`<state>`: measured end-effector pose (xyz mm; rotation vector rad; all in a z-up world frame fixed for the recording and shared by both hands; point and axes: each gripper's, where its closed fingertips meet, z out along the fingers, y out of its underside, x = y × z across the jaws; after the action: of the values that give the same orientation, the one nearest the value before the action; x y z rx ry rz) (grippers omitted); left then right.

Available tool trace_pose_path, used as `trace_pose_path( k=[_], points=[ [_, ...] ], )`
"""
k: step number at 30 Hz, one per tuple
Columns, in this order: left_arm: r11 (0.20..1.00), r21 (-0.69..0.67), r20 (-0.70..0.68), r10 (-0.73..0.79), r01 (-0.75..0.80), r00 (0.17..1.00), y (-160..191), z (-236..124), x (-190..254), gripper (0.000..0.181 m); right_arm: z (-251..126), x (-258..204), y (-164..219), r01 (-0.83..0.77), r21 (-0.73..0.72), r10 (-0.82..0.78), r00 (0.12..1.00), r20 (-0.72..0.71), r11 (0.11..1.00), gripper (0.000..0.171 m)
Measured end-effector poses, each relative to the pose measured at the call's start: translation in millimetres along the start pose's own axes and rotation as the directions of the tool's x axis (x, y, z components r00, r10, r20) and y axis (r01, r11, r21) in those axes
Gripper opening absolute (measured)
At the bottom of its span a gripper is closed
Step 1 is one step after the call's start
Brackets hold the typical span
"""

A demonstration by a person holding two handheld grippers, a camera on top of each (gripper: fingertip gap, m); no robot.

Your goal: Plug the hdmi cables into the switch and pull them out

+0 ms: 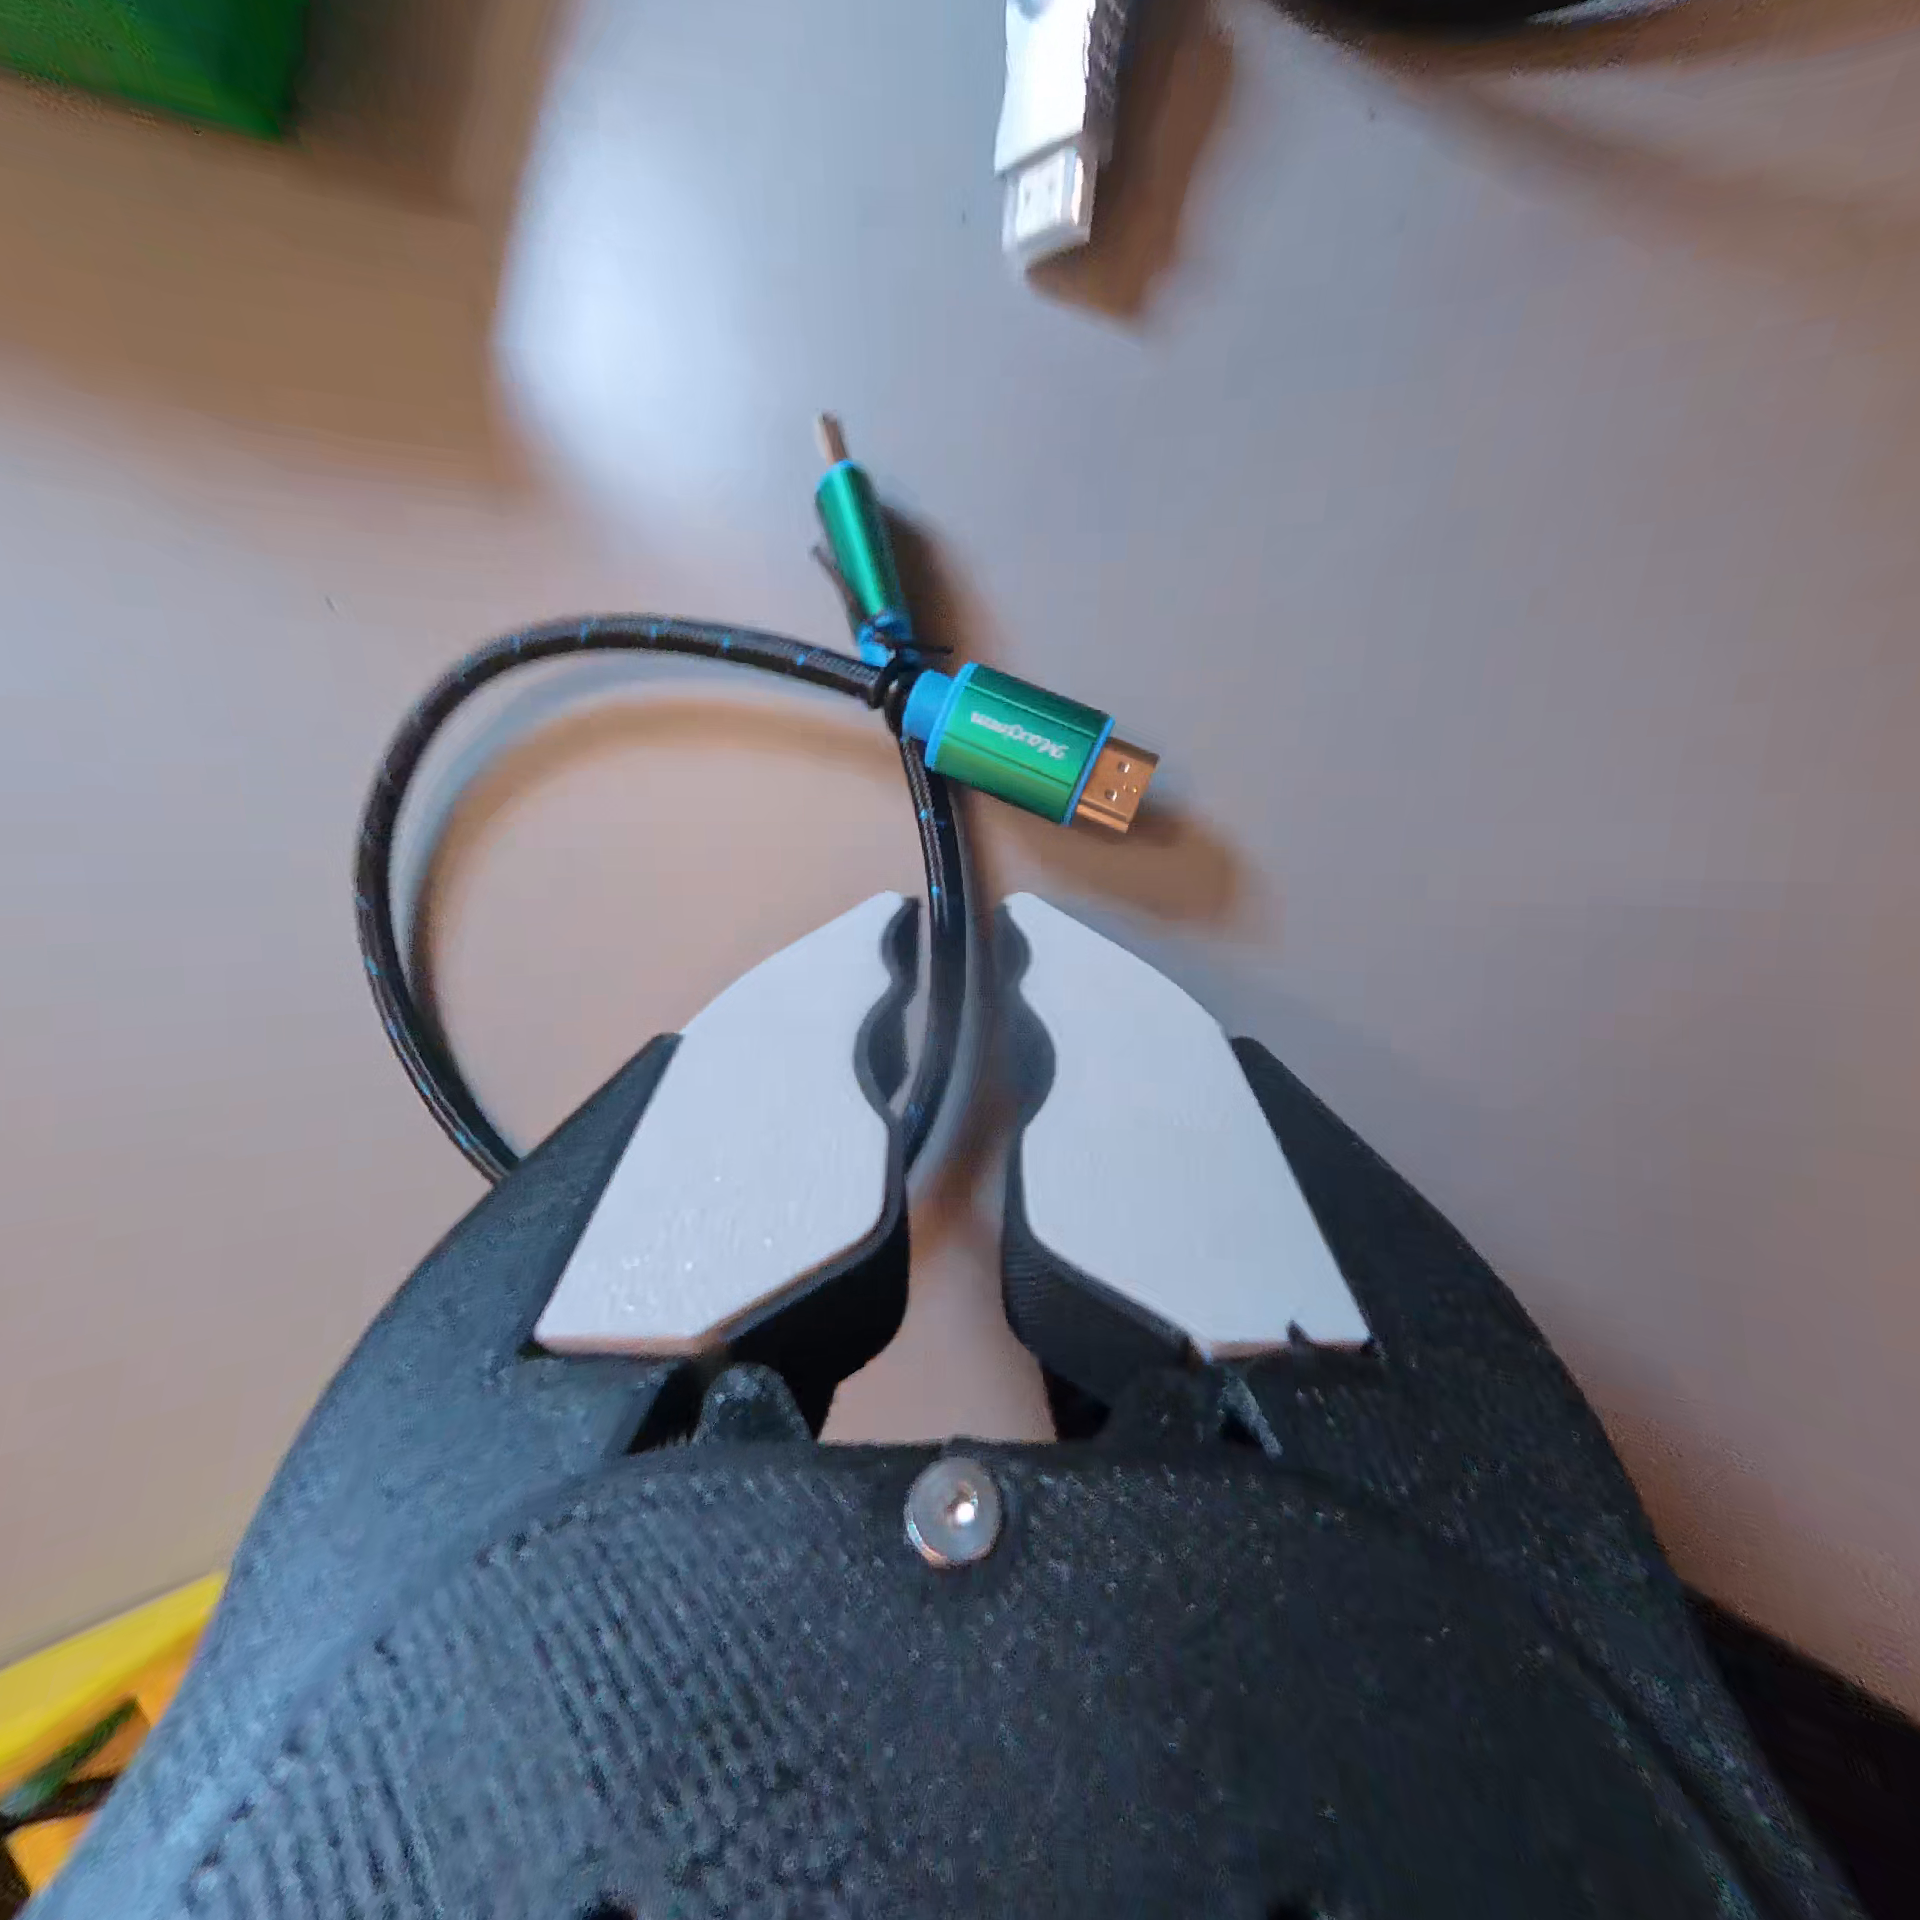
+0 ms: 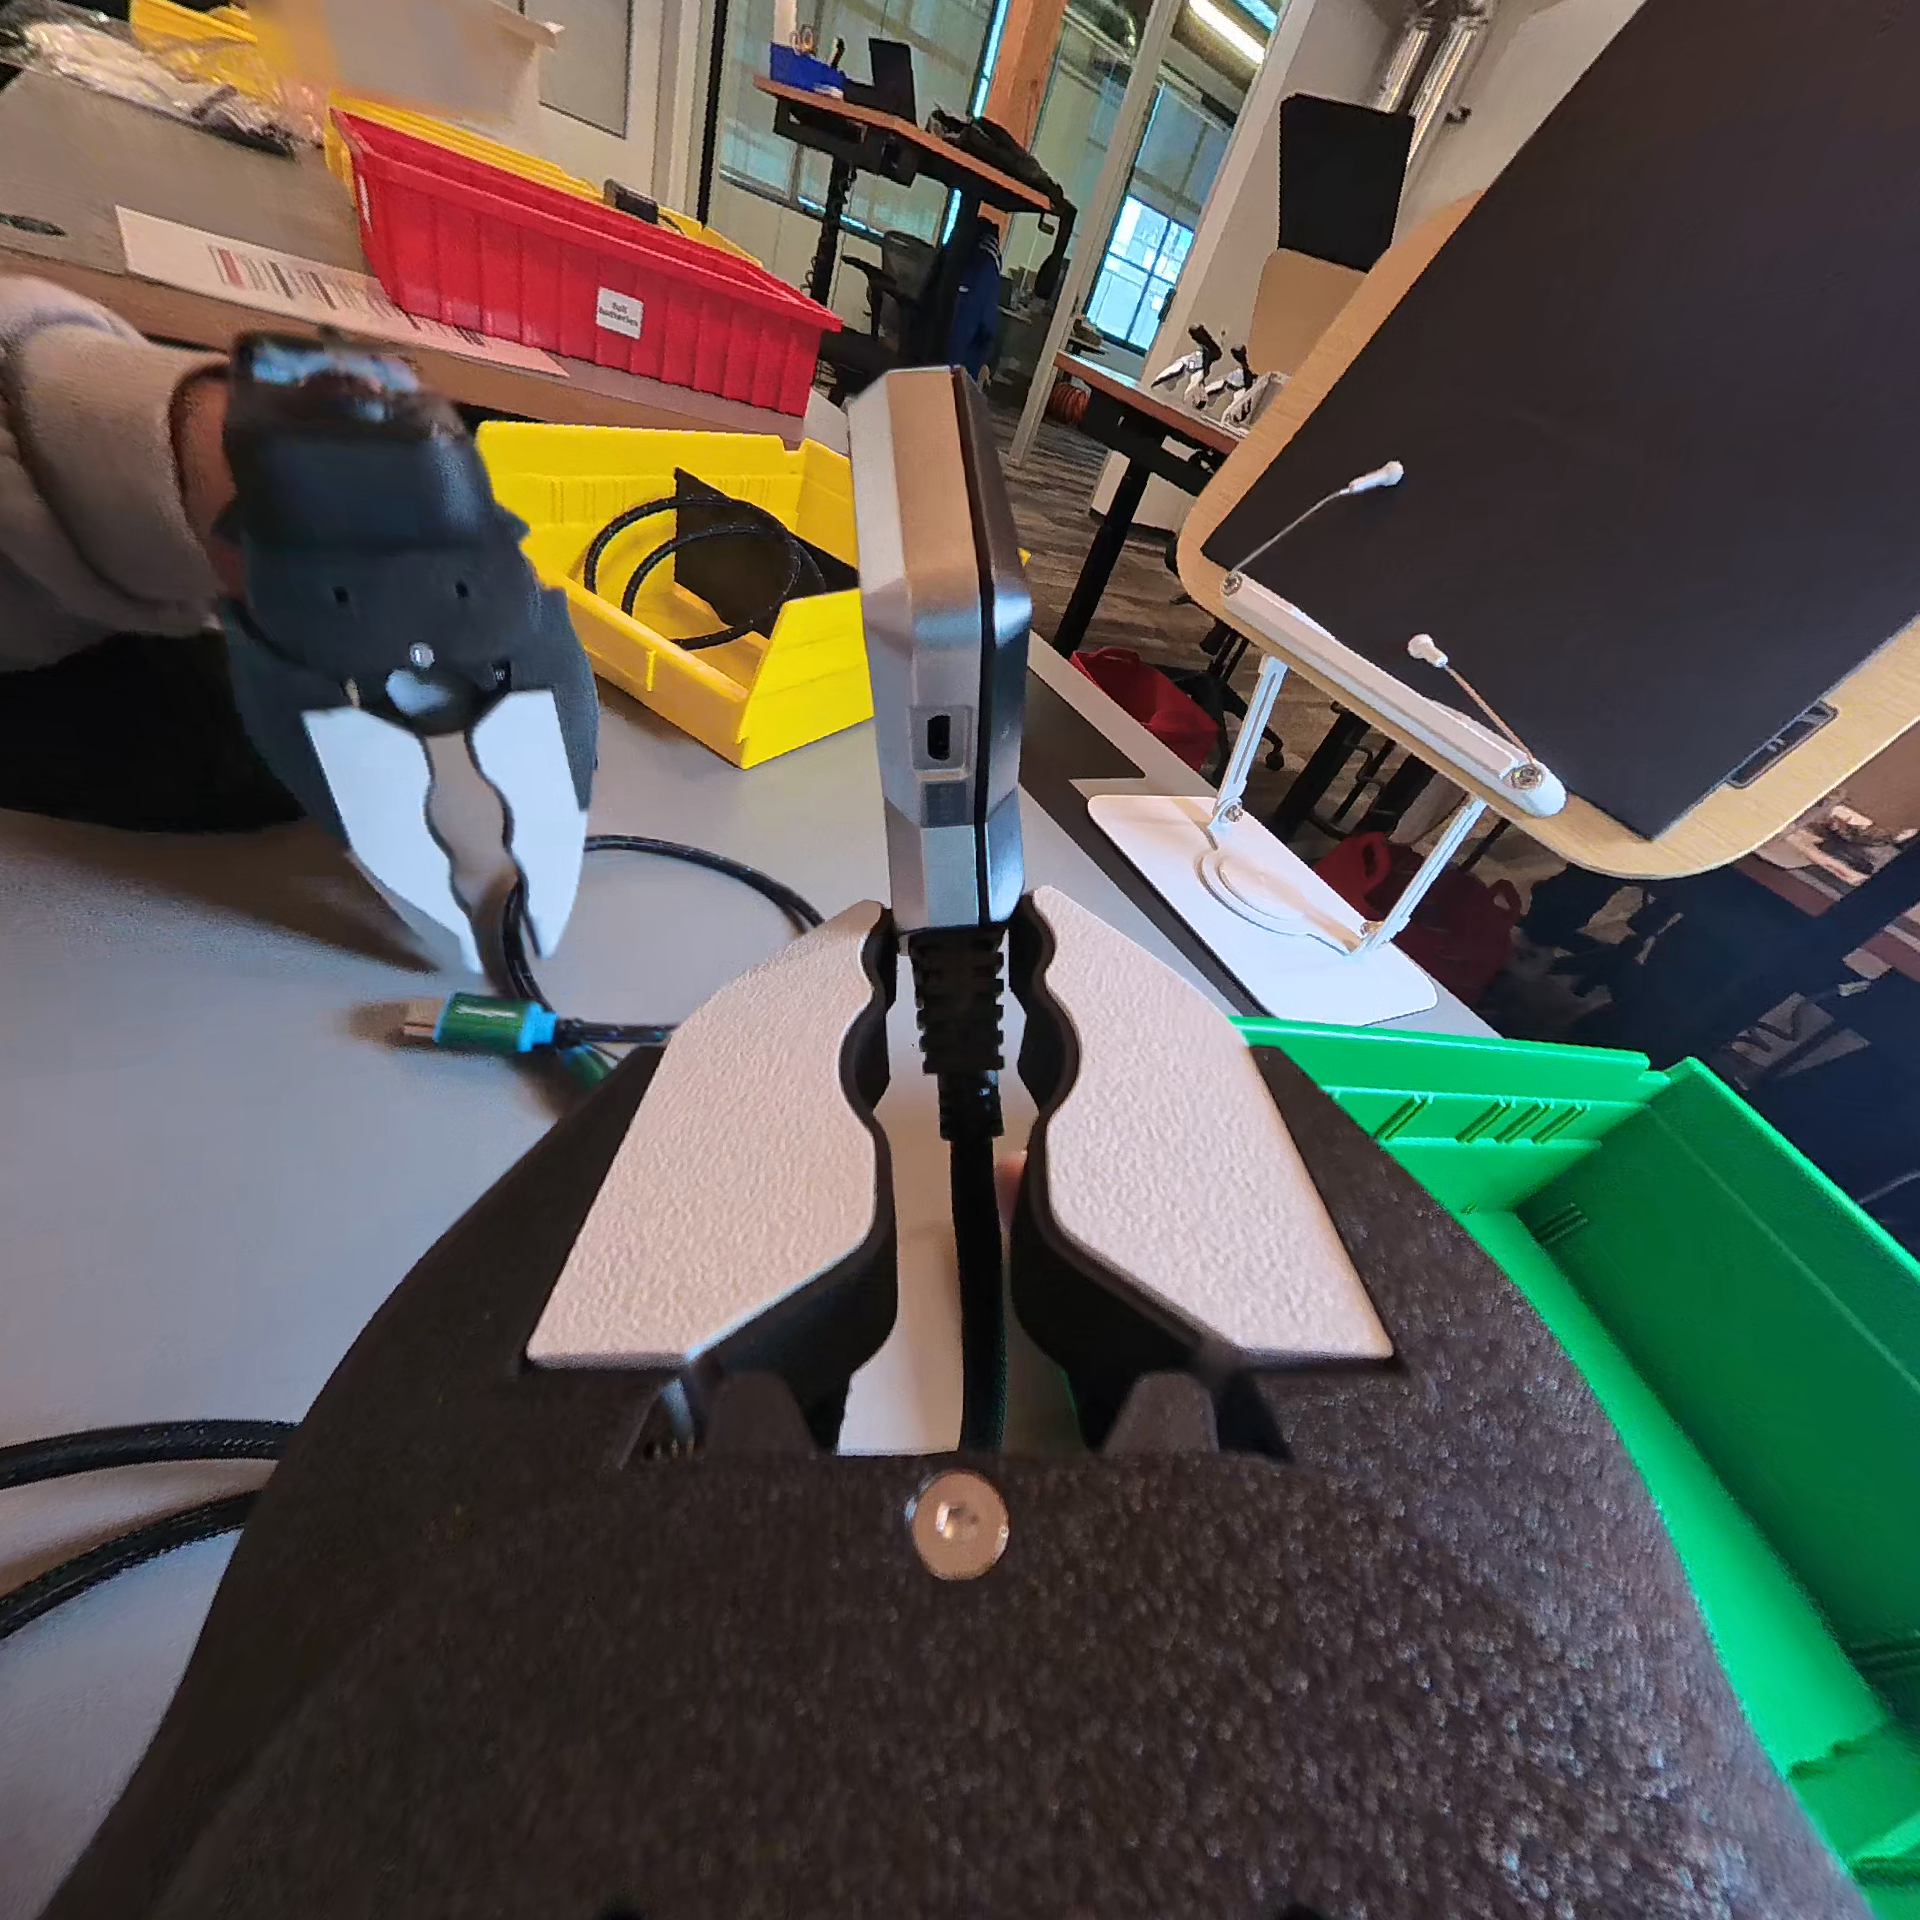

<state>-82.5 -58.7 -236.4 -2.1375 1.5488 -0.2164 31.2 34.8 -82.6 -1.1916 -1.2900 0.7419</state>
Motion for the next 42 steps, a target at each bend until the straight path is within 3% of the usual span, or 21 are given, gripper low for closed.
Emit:
trace_pose_path(
  k=[2,6,8,11,14,17,19,24,31,36,42],
  points=[
    [0.996,0.073,0.017,-0.052,0.051,0.998,1.6,-16.2,-8.0,0.019,1.6,1.0,3.3,-0.014,-0.005,0.014,1.000,0.004,1.000,0.021],
    [0.940,0.287,-0.064,-0.174,0.185,0.983,-27.9,-33.8,-6.9,0.028,6.2,-1.8,7.2,-0.022,-0.018,0.022,1.000,0.011,1.000,0.021],
    [0.932,0.277,-0.100,-0.213,0.233,0.972,-37.5,-19.9,-2.1,0.038,8.1,-4.6,6.9,-0.016,-0.023,0.017,1.000,0.015,1.000,0.021],
    [0.954,0.146,-0.030,-0.259,0.261,0.965,-30.7,15.6,-6.8,0.055,8.5,-7.0,6.1,-0.001,-0.027,0.002,1.000,0.015,1.000,0.021],
    [0.956,0.138,-0.008,-0.262,0.260,0.965,-32.1,29.0,-7.2,0.034,6.3,-6.7,4.6,0.007,-0.022,-0.007,1.000,0.015,1.000,0.021],
    [0.979,0.129,0.130,-0.175,0.158,0.976,-26.1,25.9,-18.1,0.019,4.1,-7.8,3.6,0.015,-0.009,-0.015,0.999,0.030,1.000,0.021],
    [0.986,0.116,0.239,-0.142,0.117,0.961,-17.0,18.4,-31.3,0.015,3.5,-13.5,4.1,0.050,0.001,-0.050,0.997,0.059,0.999,0.020],
    [0.966,0.209,0.424,-0.231,0.154,0.876,-0.3,-26.3,-71.6,0.013,9.2,-26.9,11.7,0.242,-0.030,-0.240,0.969,0.064,0.970,0.020],
    [0.975,0.215,0.572,-0.170,0.053,0.802,-2.7,-57.8,-79.4,0.013,30.9,-48.8,37.3,0.518,-0.153,-0.512,0.855,0.083,0.841,0.020],
    [0.972,0.234,0.569,-0.150,0.015,0.808,-16.9,-57.7,-68.2,0.013,38.3,-59.5,41.3,0.593,-0.157,-0.585,0.805,0.094,0.790,0.020],
    [0.966,0.259,0.542,-0.150,0.005,0.827,-25.2,-54.2,-60.4,0.013,38.8,-65.7,38.6,0.579,-0.126,-0.569,0.815,0.110,0.805,0.020]
  ],
)
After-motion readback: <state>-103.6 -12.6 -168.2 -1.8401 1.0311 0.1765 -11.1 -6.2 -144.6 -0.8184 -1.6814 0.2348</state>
